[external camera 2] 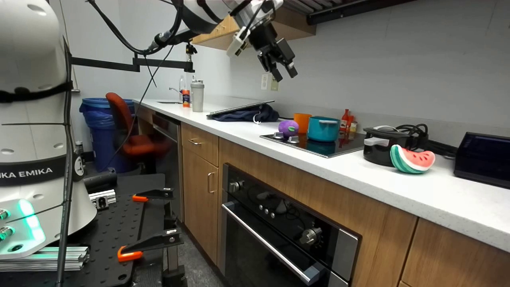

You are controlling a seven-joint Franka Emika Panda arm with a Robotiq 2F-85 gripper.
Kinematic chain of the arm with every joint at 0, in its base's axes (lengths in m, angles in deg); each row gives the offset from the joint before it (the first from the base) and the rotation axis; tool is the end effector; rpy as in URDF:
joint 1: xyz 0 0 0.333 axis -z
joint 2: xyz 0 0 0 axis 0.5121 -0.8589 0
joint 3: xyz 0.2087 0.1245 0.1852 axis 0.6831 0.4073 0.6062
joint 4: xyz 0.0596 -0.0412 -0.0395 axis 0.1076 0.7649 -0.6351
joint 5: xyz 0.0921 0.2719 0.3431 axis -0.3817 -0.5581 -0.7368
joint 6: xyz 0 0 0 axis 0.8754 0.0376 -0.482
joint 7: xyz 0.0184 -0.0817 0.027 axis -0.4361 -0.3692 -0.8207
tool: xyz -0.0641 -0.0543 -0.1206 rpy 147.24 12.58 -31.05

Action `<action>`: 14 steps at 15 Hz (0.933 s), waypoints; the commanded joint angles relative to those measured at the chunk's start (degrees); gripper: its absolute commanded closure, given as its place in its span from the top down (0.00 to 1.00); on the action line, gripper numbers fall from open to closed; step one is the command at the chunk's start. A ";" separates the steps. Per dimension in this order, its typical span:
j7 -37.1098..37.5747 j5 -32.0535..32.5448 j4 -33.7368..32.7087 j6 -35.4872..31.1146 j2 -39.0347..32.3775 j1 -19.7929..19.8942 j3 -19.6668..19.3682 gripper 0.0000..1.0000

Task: Move the lid from the blue pot to the black pot

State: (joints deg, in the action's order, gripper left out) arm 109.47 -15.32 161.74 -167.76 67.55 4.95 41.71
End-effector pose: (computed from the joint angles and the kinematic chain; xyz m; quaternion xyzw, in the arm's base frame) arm 0.5286 0.1544 0.3654 0.9412 -0.0016 0.3319 0.0626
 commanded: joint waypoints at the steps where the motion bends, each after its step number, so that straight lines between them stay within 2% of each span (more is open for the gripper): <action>1: 9.09 1.94 4.76 8.30 9.29 -0.71 6.63 1.00; 2: 8.69 -2.28 5.54 8.88 10.54 6.24 15.53 1.00; 3: 9.93 -3.70 5.88 10.54 11.88 6.92 18.47 1.00; 4: 5.42 -4.52 3.64 6.45 7.49 8.84 17.32 1.00; 6: 5.77 -5.86 3.98 7.20 8.64 10.68 21.25 1.00; 8: 5.32 -5.86 3.96 6.95 8.02 11.90 21.22 1.00; 14: 4.99 -5.80 3.93 6.92 7.77 12.41 21.07 1.00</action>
State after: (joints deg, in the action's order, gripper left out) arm 116.16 -18.66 165.44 -159.79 75.05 12.95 58.66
